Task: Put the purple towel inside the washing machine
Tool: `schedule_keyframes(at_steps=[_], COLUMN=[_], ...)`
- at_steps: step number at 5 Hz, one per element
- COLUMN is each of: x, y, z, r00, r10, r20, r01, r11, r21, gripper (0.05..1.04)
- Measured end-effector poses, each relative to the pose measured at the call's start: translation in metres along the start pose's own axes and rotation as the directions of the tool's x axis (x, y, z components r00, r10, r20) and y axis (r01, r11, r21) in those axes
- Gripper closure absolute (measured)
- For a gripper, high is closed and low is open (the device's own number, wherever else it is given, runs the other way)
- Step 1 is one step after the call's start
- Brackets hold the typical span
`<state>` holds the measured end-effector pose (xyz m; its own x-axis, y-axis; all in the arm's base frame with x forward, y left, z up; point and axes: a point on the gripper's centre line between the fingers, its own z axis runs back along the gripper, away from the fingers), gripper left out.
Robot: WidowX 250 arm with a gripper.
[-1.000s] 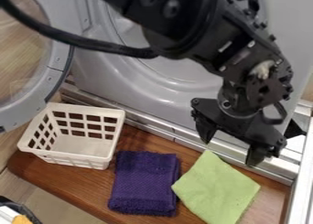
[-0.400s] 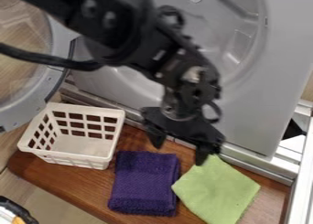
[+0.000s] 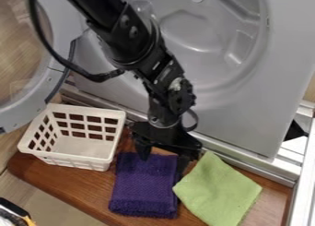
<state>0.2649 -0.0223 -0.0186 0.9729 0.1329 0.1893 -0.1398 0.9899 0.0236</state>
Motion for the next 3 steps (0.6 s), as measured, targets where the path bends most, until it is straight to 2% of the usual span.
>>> schedule_keyframes(at_steps=[1,3], x=[-0.001,-0.013], y=[0.005,0.011], z=[-0.022,-0.049], r00=[0.999,0.995], r10=[0.001,0.003], r20=[-0.033,-0.096], r01=[-0.001,0.000], r11=[1.000,1.000], r21=[0.002,0.030], gripper=[0.083,0.083])
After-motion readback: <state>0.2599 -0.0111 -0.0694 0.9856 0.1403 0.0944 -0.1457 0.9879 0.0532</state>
